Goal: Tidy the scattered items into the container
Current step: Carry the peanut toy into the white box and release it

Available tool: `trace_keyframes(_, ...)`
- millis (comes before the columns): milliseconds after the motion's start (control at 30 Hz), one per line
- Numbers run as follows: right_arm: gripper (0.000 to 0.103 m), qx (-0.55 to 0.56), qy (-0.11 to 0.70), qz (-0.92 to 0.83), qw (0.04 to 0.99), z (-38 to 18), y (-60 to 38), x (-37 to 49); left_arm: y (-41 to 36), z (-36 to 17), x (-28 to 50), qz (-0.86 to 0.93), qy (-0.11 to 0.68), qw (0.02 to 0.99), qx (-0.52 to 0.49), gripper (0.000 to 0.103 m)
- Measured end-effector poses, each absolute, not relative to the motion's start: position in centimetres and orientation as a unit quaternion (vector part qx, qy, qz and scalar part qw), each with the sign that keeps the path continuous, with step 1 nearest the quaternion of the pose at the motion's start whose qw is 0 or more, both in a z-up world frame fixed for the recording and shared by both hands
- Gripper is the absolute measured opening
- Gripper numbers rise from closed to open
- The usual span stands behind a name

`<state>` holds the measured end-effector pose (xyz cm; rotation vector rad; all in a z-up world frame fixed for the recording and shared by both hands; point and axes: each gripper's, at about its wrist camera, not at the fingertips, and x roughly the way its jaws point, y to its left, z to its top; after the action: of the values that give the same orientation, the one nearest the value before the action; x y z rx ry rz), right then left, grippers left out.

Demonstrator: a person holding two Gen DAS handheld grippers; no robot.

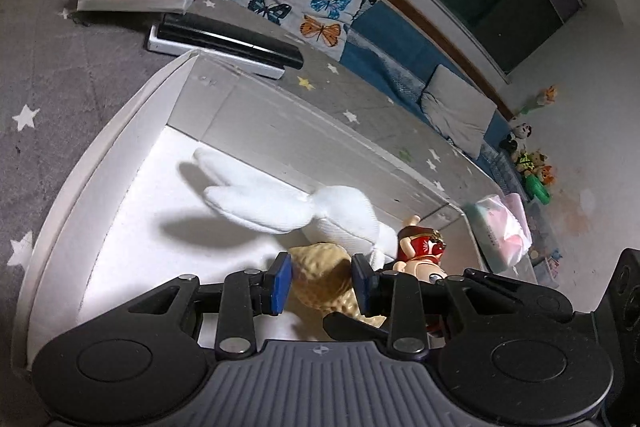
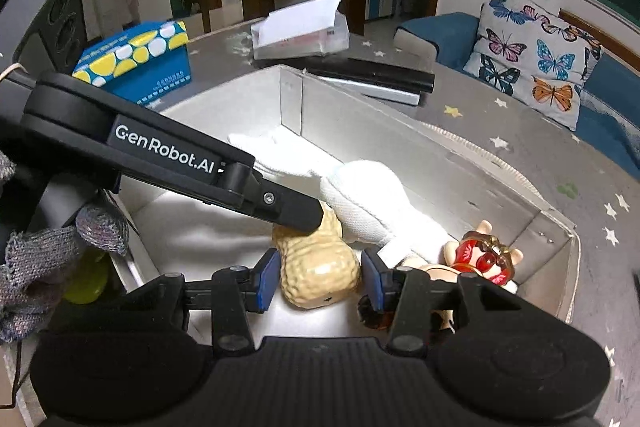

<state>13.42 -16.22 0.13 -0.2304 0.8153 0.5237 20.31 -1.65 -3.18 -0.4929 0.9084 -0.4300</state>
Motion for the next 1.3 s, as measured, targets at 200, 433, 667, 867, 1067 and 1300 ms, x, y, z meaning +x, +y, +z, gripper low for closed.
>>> trace_keyframes(200, 0.045, -0.111, 0.384, 0.247, 0.882, 0.3, -16.5, 13.1, -1.4, -2.4, 19.4, -0.209, 0.417, 0.854, -0.230, 0.034)
trace_keyframes(433, 0.045, -0.107, 0.365, 0.242, 0.893, 1.1, -16.7, 11.6, -1.5, -0.7, 17.4, -0.208, 0.398, 0.868, -0.211, 0.034)
trace_keyframes(667, 0.047, -0.113, 0.342, 0.229, 0.904, 2.1, -17.0, 9.2, -1.8, 0.7, 14.7, -0.208, 0.379, 0.880, -0.197, 0.034)
trace_keyframes(867, 0.052, -0.101, 0.305, 0.229, 0.919, 4.2, -17.7, 6.4, -1.4, 2.1, 11.9, -0.211, 0.357, 0.889, -0.195, 0.034)
trace_keyframes(1067, 0.059, -0.080, 0.277, 0.231, 0.929, 5.0, -18.5, 2.9, -1.2, 2.9, 8.8, -0.205, 0.335, 0.902, -0.179, 0.034)
trace_keyframes(1300, 0.060, -0.068, 0.272, 0.236, 0.931, 4.1, -18.9, -0.5, -0.6, 2.4, 6.2, -0.192, 0.329, 0.908, -0.172, 0.034)
